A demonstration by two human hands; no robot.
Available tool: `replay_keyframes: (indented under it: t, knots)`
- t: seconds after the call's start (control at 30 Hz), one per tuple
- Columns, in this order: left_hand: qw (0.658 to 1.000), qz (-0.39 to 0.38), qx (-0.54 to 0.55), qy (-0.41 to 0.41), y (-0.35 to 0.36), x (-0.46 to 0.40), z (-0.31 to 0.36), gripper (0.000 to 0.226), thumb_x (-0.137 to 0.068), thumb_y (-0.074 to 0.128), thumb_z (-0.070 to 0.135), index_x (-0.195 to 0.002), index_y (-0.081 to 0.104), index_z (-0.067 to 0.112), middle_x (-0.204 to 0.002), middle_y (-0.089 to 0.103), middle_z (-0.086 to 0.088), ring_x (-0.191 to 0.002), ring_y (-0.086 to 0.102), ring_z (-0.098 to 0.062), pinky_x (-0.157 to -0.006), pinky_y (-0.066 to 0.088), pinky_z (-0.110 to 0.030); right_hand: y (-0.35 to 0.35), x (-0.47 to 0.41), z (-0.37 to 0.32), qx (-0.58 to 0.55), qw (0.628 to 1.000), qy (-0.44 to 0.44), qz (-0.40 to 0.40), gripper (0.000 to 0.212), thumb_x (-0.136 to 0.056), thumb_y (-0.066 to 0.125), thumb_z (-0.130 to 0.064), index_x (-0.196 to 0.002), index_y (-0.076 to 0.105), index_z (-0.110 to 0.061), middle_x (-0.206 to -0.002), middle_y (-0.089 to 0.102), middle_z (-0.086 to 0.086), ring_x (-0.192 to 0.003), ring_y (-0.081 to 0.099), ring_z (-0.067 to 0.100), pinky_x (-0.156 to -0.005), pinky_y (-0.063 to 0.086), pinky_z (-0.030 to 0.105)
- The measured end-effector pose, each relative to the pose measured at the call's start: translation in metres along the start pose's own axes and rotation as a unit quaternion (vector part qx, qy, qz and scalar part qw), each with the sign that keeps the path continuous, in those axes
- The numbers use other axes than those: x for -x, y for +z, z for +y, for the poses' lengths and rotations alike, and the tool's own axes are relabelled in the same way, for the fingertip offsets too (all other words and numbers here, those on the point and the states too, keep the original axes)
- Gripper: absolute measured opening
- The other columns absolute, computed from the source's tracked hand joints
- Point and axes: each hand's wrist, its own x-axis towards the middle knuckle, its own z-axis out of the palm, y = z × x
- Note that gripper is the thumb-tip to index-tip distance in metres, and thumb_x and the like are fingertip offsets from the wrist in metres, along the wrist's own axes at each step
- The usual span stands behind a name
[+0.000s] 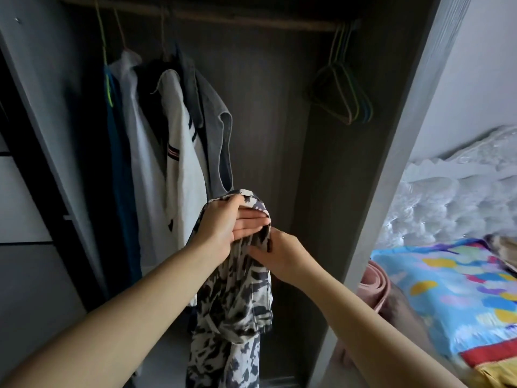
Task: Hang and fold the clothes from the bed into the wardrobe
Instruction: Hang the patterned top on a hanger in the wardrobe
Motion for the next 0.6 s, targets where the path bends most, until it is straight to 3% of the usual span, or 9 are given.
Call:
replay_keyframes:
  t: [0.1, 0.2, 0.27, 0.3, 0.37, 0.43, 0.47, 0.53, 0.6]
  knots:
    - [1.0, -0.005, -0.016, 0.02, -0.008, -0.001, 0.001, 0.031, -0.099, 0.04, 0.017, -0.082, 0.06, 0.001, -0.068, 0.071, -0.015, -0.059, 0.07, -0.023, -0.064, 0.059, -0.032, 0.0, -0.01, 0.013, 0.011, 0.996, 0.027, 0.083, 0.02, -0.095, 0.045, -0.012, -0.085, 0.059, -0.004, -0.085, 0.065, 0.012, -0.073, 0.06, 0.026, -0.059, 0.039, 0.026]
    - [0.99, 0.06, -0.088, 0.092, -0.034, -0.013, 0.0, 0.037, -0.1, 0.044, 0.023, -0.08, 0.063, -0.001, -0.063, 0.069, -0.01, -0.051, 0.066, -0.018, -0.048, 0.054, -0.021, -0.028, -0.013, 0.012, -0.069, 0.983, 0.01, 0.171, 0.017, -0.094, 0.044, -0.005, -0.083, 0.057, -0.007, -0.07, 0.059, 0.005, -0.05, 0.05, 0.002, -0.044, 0.035, 0.015]
    - [0.978, 0.109, -0.115, 0.138, -0.056, -0.024, -0.004, 0.031, -0.098, 0.049, 0.022, -0.076, 0.063, 0.007, -0.066, 0.068, -0.006, -0.059, 0.066, -0.017, -0.054, 0.052, -0.018, -0.051, -0.015, 0.005, -0.086, 0.975, -0.028, 0.202, 0.016, -0.095, 0.046, -0.007, -0.084, 0.057, -0.006, -0.062, 0.054, -0.002, -0.046, 0.048, 0.002, -0.044, 0.033, 0.016]
    - [0.971, 0.102, -0.141, 0.166, -0.063, -0.027, -0.007, 0.023, -0.097, 0.052, 0.021, -0.078, 0.063, 0.013, -0.073, 0.067, -0.005, -0.07, 0.065, -0.018, -0.063, 0.051, -0.02, -0.061, -0.017, 0.0, -0.074, 0.976, -0.042, 0.202, 0.016, -0.095, 0.047, -0.009, -0.085, 0.057, -0.003, -0.06, 0.053, -0.001, -0.046, 0.046, 0.005, -0.045, 0.033, 0.018]
    - [0.959, -0.018, -0.192, 0.206, -0.059, -0.021, -0.015, 0.004, -0.09, 0.062, 0.027, -0.09, 0.062, 0.023, -0.089, 0.066, -0.004, -0.087, 0.062, -0.015, -0.079, 0.047, -0.022, -0.072, -0.024, -0.009, -0.035, 0.982, -0.059, 0.176, 0.018, -0.094, 0.048, -0.011, -0.091, 0.059, 0.004, -0.061, 0.055, 0.007, -0.049, 0.045, 0.013, -0.046, 0.034, 0.024]
    - [0.934, -0.178, -0.238, 0.198, -0.039, -0.011, -0.027, 0.028, -0.083, 0.068, 0.04, -0.106, 0.057, 0.028, -0.1, 0.065, 0.005, -0.093, 0.062, -0.005, -0.083, 0.046, -0.016, -0.078, -0.031, -0.018, 0.005, 0.985, -0.075, 0.154, 0.02, -0.092, 0.05, -0.012, -0.093, 0.061, 0.005, -0.067, 0.059, 0.016, -0.054, 0.047, 0.018, -0.048, 0.034, 0.026]
    - [0.921, -0.213, -0.269, 0.185, -0.027, -0.006, -0.031, 0.034, -0.084, 0.067, 0.042, -0.112, 0.055, 0.028, -0.103, 0.065, 0.009, -0.094, 0.062, -0.001, -0.083, 0.047, -0.016, -0.08, -0.032, -0.023, 0.025, 0.985, -0.088, 0.148, 0.021, -0.092, 0.051, -0.013, -0.094, 0.062, 0.005, -0.07, 0.061, 0.017, -0.056, 0.049, 0.018, -0.05, 0.034, 0.025]
    - [0.907, -0.175, -0.328, 0.198, -0.008, -0.007, -0.034, 0.023, -0.09, 0.06, 0.037, -0.106, 0.059, 0.021, -0.095, 0.067, 0.009, -0.083, 0.062, 0.002, -0.075, 0.048, -0.018, -0.083, -0.034, -0.03, 0.057, 0.982, -0.107, 0.144, 0.021, -0.091, 0.052, -0.012, -0.097, 0.064, 0.004, -0.076, 0.065, 0.016, -0.064, 0.056, 0.021, -0.054, 0.038, 0.025]
    - [0.9, -0.103, -0.355, 0.233, -0.002, -0.019, -0.029, 0.032, -0.096, 0.052, 0.029, -0.073, 0.057, 0.007, -0.065, 0.059, -0.003, -0.054, 0.052, -0.004, -0.057, 0.038, -0.026, -0.089, -0.035, -0.032, 0.08, 0.979, -0.108, 0.156, 0.022, -0.09, 0.052, -0.009, -0.103, 0.067, 0.0, -0.087, 0.069, 0.014, -0.08, 0.063, 0.025, -0.066, 0.042, 0.027]
